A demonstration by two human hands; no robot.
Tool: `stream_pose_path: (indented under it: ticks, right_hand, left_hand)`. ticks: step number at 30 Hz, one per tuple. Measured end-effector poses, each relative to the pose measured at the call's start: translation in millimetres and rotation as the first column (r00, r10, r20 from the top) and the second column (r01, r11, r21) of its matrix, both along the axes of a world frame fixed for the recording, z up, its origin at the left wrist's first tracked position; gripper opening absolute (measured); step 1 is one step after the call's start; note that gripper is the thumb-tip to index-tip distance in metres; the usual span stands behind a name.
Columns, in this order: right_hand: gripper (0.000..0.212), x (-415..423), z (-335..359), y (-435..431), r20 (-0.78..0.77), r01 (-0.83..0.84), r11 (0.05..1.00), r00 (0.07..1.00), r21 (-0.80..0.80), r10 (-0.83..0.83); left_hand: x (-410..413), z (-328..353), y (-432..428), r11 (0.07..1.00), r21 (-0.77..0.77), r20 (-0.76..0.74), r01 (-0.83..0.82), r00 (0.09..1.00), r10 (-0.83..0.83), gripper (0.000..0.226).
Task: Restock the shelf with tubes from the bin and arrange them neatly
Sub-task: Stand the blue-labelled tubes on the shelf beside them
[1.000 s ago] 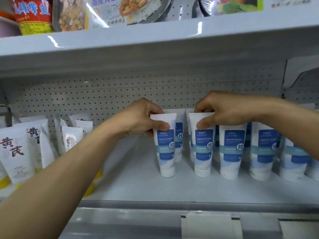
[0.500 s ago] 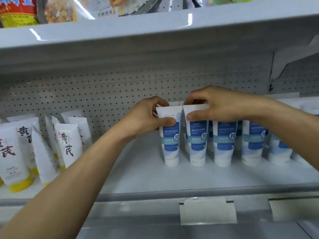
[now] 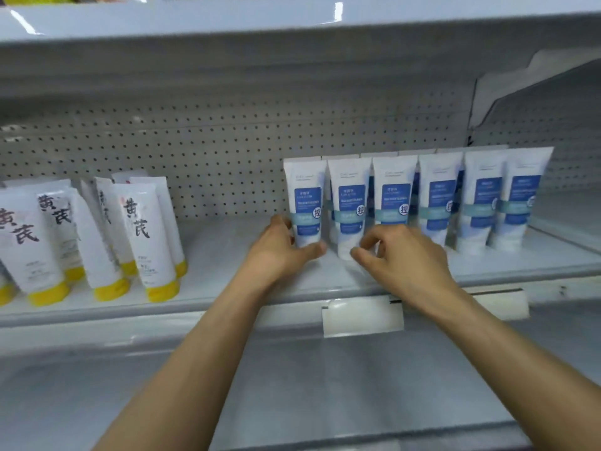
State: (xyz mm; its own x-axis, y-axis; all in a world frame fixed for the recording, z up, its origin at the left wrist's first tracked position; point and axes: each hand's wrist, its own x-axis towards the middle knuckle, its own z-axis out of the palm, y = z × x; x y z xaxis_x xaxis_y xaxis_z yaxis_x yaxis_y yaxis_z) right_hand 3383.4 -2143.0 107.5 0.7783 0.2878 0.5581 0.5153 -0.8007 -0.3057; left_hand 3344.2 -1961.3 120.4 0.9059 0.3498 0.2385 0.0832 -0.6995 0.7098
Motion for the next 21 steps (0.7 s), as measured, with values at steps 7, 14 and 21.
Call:
stream_pose_path:
  ticks: [7,14,21]
  right_hand:
    - [0.036,8.2,-10.9,4.2,-0.093,0.054,0.998,0.994,-0.017,-0.055]
    - [0.04,16.5,-8.1,3.4,-0.182,0.025,0.999,0.983,-0.021,-0.029]
    - [0.029,20.6,-6.0,6.7,-0.23,0.062,0.997,0.971,-0.04,-0.069]
  left_hand:
    - [1.4,-11.4,-13.5,0.99,-0.094,0.054,-0.101,0.993,0.106,0.056]
    - [3.2,-11.8,-11.8,0.99,-0.086,0.003,-0.109,0.994,0.11,0.042]
    - [7.6,-12.1,-10.8,0.993,-0.099,-0.013,-0.071,0.997,0.07,0.035]
